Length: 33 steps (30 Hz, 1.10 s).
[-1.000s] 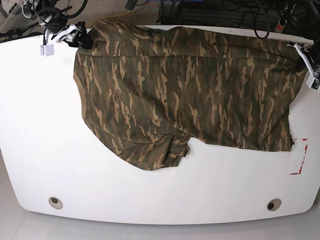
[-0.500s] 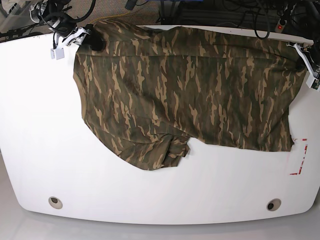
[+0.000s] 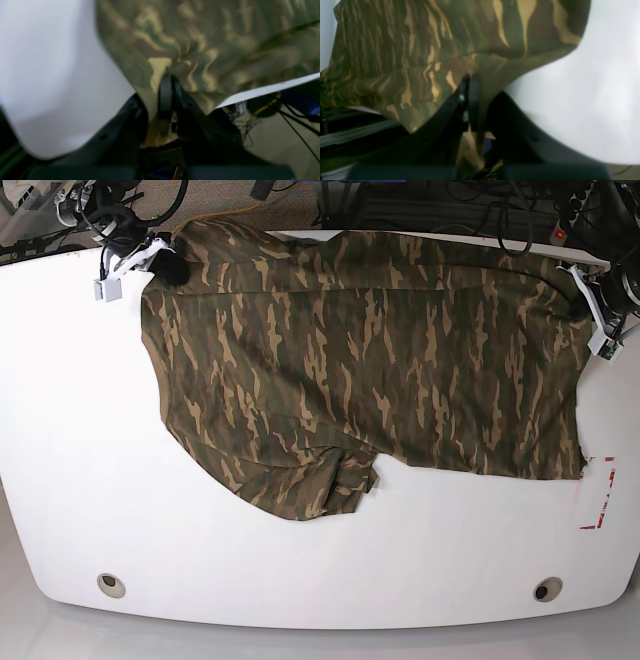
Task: Fold the T-shirt properly
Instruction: 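Hold the shirt edge taut with both grippers, adjusting the right grasp, then lift the shirt with both grippers, swing it and lay it flat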
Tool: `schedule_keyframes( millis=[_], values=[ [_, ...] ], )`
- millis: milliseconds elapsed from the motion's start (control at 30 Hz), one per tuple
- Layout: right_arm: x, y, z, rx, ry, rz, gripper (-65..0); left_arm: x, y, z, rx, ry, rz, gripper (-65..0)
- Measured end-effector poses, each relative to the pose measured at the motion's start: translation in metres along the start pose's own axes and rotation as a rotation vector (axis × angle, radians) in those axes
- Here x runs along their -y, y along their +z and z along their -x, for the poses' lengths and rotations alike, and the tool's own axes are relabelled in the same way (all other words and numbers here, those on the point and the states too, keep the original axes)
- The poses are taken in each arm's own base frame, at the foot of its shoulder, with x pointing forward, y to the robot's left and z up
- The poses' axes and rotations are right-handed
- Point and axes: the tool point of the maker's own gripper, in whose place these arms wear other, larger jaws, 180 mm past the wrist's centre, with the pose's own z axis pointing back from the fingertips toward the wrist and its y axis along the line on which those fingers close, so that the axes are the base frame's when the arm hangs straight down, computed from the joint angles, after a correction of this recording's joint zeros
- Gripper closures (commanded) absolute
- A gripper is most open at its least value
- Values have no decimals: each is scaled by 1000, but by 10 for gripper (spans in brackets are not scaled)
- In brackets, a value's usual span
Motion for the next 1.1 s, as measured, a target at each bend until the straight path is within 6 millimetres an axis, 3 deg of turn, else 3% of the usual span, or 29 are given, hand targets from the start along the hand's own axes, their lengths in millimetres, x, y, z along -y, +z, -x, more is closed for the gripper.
schedule_keyframes(
  millis=[267,367,467,567,733,900,967,1100],
  values=[
    [-4,23,-10,-2,134,96,0,15,-8,3,-12,-9,41,0],
    [5,25,-5,-39,152,152,0,21,-10,4,5,1,56,0],
    [7,20,-18,-14,174,174,0,21,-11,-7,59,4,55,0],
    [5,8,-48,9,242,200,0,29,-18,-41,173,-2,71,0],
    [-20,-21,-125,99,447,208,0,46,-38,-96,245,-77,66,0],
    [-44,-50,-166,90,579,205,0,47,-41,-153,294,-198,-7,0],
    [-50,-54,-186,103,617,206,0,43,-40,-168,301,-216,-48,0],
    [-68,-49,-245,182,699,208,0,36,-27,-215,378,-253,-112,0]
  ],
)
